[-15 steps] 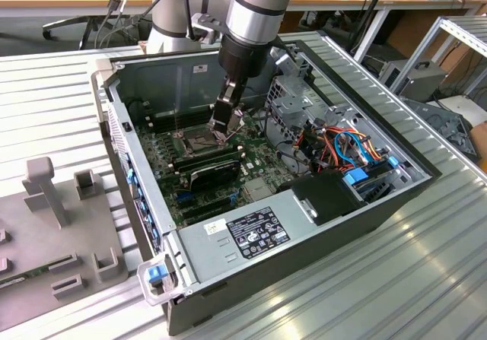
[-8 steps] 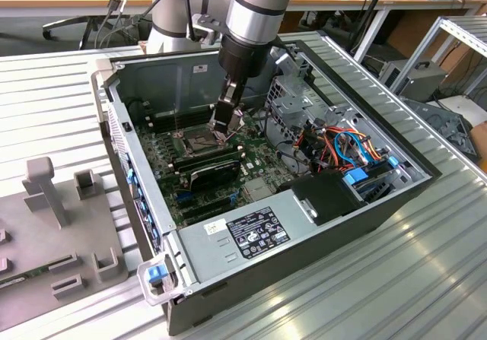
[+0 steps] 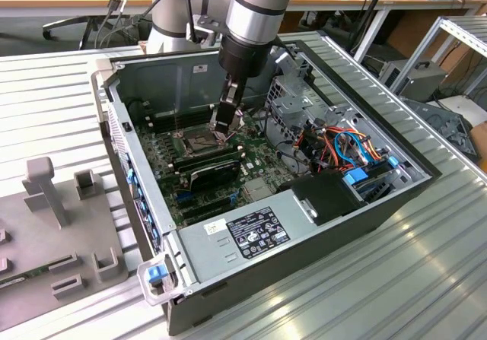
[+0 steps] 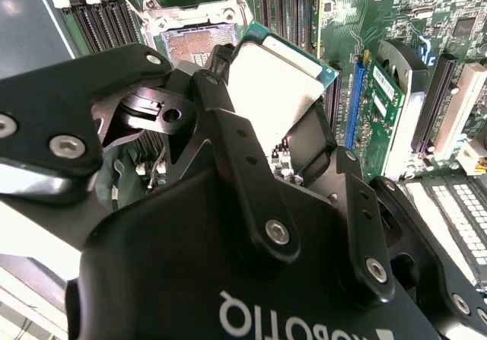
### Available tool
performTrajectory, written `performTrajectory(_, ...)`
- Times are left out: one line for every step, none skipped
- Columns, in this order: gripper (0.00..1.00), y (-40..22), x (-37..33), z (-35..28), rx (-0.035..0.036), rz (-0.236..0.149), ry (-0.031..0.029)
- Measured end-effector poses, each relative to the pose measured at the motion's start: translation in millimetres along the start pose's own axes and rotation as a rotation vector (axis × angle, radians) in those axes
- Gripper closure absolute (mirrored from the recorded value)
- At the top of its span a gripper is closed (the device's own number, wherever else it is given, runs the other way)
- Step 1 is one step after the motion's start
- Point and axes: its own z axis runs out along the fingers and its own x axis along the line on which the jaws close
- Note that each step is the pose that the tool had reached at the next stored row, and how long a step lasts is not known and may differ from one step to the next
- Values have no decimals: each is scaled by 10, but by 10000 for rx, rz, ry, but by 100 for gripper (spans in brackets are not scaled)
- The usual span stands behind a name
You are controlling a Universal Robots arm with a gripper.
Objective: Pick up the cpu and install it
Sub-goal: 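Place the cpu into insertion slot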
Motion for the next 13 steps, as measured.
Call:
performTrajectory(45, 0, 0, 0, 2, -39, 2)
performTrajectory(45, 0, 0, 0, 4, -94, 4)
performTrajectory(45, 0, 0, 0, 8, -182, 9)
performTrajectory(45, 0, 0, 0, 11, -248, 13)
performTrajectory(45, 0, 0, 0, 14, -333, 16)
performTrajectory(45, 0, 0, 0, 17, -402, 20)
performTrajectory(45, 0, 0, 0, 19, -443, 22)
performTrajectory(45, 0, 0, 0, 21, -483, 24)
performTrajectory(45, 0, 0, 0, 23, -552, 28)
performTrajectory(45, 0, 0, 0, 27, -636, 32)
performTrajectory(45, 0, 0, 0, 29, -681, 34)
performTrajectory(45, 0, 0, 0, 30, -721, 35)
performTrajectory(45, 0, 0, 0, 32, -773, 38)
